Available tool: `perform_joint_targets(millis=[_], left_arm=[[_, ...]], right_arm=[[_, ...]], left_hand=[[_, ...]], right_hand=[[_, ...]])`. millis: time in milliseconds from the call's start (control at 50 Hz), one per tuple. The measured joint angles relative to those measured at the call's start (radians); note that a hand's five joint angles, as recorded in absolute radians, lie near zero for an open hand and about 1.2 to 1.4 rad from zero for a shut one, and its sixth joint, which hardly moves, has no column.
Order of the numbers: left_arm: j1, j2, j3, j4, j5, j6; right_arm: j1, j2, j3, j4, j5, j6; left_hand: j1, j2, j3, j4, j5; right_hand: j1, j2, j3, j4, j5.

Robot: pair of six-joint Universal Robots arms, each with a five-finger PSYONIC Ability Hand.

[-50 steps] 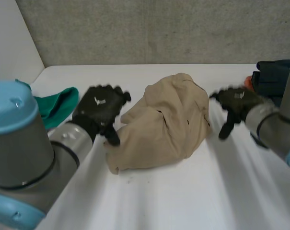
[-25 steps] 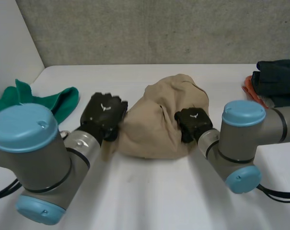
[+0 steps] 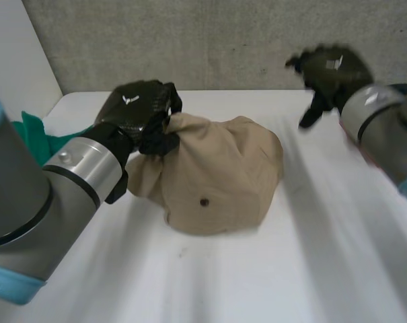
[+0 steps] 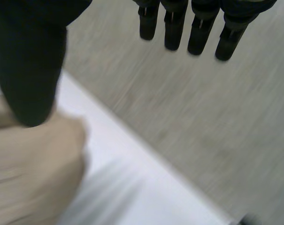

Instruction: Fold the laundry.

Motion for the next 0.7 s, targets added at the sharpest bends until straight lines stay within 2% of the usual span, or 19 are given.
perform_joint_targets(millis=[80, 140, 220, 300, 340, 360, 400, 440, 520, 620, 680, 700], left_arm=[[0.017, -0.039, 0.004, -0.002, 0.003, -0.006], [0.028, -0.054, 0.008, 0.0, 0.005, -0.002], [0.031, -0.054, 0.02, 0.002, 0.006, 0.002], [0.027, -0.049, 0.027, 0.002, 0.006, 0.003], [0.024, -0.047, 0.028, 0.0, 0.006, 0.003], [0.022, -0.046, 0.027, -0.001, 0.005, 0.003], [0.02, -0.045, 0.024, -0.003, 0.004, 0.004], [0.018, -0.042, 0.019, -0.005, 0.002, 0.005], [0.019, -0.025, 0.003, -0.01, 0.002, 0.008], [0.027, 0.009, -0.041, -0.018, 0.007, 0.046], [0.031, 0.01, -0.068, -0.02, 0.009, 0.093], [0.032, 0.001, -0.086, -0.02, 0.009, 0.129]], right_arm=[[0.005, 0.032, 0.098, 0.054, 0.025, 0.135], [0.013, 0.047, 0.215, 0.066, 0.022, 0.303], [0.046, 0.068, 0.325, 0.033, -0.033, 0.491], [0.088, 0.115, 0.349, -0.023, -0.09, 0.613], [0.111, 0.156, 0.332, -0.057, -0.11, 0.67], [0.121, 0.177, 0.318, -0.072, -0.114, 0.694], [0.131, 0.203, 0.296, -0.09, -0.11, 0.719], [0.134, 0.219, 0.276, -0.106, -0.094, 0.73], [0.124, 0.185, 0.254, -0.147, -0.031, 0.65], [0.09, 0.029, 0.245, -0.175, 0.008, 0.258], [0.082, -0.009, 0.217, -0.17, 0.011, 0.04], [0.079, -0.011, 0.186, -0.154, 0.012, -0.077]], left_hand=[[0.0, 0.0, 0.0, 0.0, 0.0], [0.0, 0.0, 0.0, 0.0, 0.0], [0.0, 0.0, 0.0, 0.0, 0.0], [0.0, 0.0, 0.0, 0.003, 0.0], [0.0, 0.0, 0.0, 0.003, 0.0], [0.0, 0.0, 0.0, 0.003, 0.0], [0.0, 0.0, 0.0, 0.003, 0.0], [0.0, 0.0, 0.0, 0.003, 0.0], [0.0, 0.0, 0.0, 0.004, 0.0], [0.0, 0.0, 0.0, 0.004, 0.0], [0.0, 0.0, 0.0, 0.004, 0.0], [0.0, 0.0, 0.0, 0.004, 0.0]], right_hand=[[-0.026, -0.043, -0.061, -0.061, -0.048], [-0.026, -0.043, -0.06, -0.062, -0.048], [-0.026, -0.043, -0.061, -0.062, -0.048], [-0.004, -0.016, -0.032, -0.033, -0.023], [0.243, 0.245, 0.205, 0.202, 0.21], [0.437, 0.439, 0.432, 0.427, 0.435], [0.696, 0.703, 0.712, 0.707, 0.701], [0.852, 0.868, 0.867, 0.866, 0.846], [0.863, 0.924, 0.918, 0.927, 0.871], [0.863, 0.924, 0.919, 0.929, 0.871], [0.863, 0.924, 0.919, 0.929, 0.871], [0.863, 0.924, 0.919, 0.929, 0.871]])
